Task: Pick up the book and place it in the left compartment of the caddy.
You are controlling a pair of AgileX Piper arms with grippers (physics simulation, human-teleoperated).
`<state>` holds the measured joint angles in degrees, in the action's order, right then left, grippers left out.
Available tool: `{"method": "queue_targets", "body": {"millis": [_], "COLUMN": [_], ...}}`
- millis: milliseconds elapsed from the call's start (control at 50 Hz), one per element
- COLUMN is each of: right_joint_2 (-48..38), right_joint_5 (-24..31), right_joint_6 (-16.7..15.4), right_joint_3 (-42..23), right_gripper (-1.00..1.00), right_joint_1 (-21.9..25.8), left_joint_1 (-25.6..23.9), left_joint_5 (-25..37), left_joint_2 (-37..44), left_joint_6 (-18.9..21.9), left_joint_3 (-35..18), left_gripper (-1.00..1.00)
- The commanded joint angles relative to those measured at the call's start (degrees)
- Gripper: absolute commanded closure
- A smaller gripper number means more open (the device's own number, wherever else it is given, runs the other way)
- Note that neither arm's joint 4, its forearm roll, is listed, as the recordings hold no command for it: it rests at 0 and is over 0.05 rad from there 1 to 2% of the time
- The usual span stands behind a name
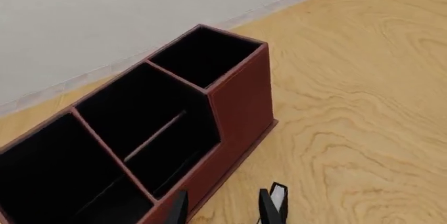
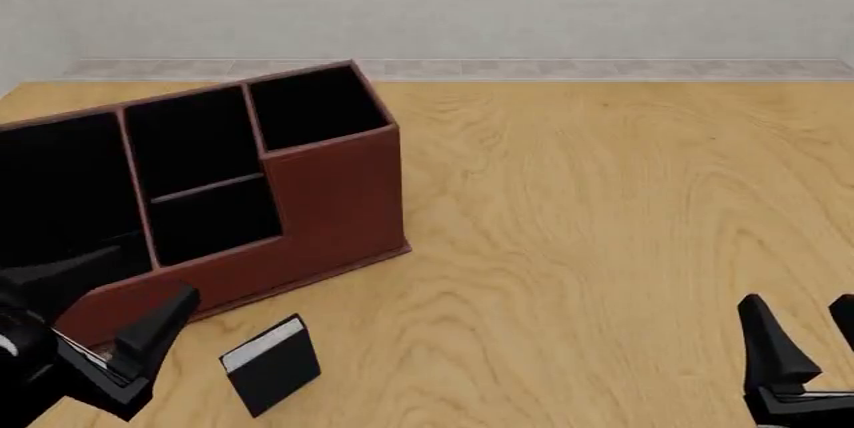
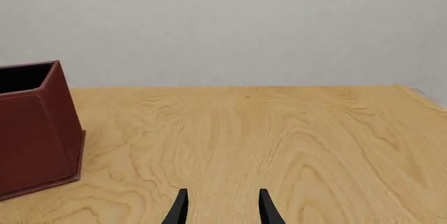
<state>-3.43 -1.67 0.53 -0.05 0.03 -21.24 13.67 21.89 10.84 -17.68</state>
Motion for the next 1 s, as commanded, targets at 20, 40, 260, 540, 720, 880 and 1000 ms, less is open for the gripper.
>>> {"method": "queue_targets", "body": {"millis": [20,40,260,540,720,880,1000], "right_joint_2": [-0.80,-0.89,-1.45,-1.08,-0.91,-0.76,-1.11], "right_joint_5": [-0.49,-0.55,-1.00,-0.75,-0.64,-0.55,-0.81], "right_joint_6": [-0.24,-0.27,-0.13,0.37,0.44,0.20,0.02], "right_joint_3": [0.00,0.00,0.01,0.01,0.02,0.02,0.03], "right_gripper": [-1.00,-1.00,-1.00,-1.00,-1.00,-1.00,-1.00], "right_joint_1": [-0.04,-0.02,-0.16,-0.58,-0.77,-1.06,-1.12], "left_joint_1": [-3.70,-3.84,-7.16,-9.54,-9.73,-9.77,-9.68], "left_joint_5": [4.04,4.18,3.46,1.20,-1.32,-3.09,-4.61], "left_joint_2": [1.21,1.20,4.26,8.15,11.04,13.07,14.55], "left_joint_6": [1.69,1.67,3.13,3.44,2.82,2.29,2.18], "left_joint_3": [-1.60,-1.59,-1.10,-0.31,1.42,2.40,3.26], "left_gripper": [-1.00,-1.00,-1.00,-1.00,-1.00,-1.00,-1.00]}}
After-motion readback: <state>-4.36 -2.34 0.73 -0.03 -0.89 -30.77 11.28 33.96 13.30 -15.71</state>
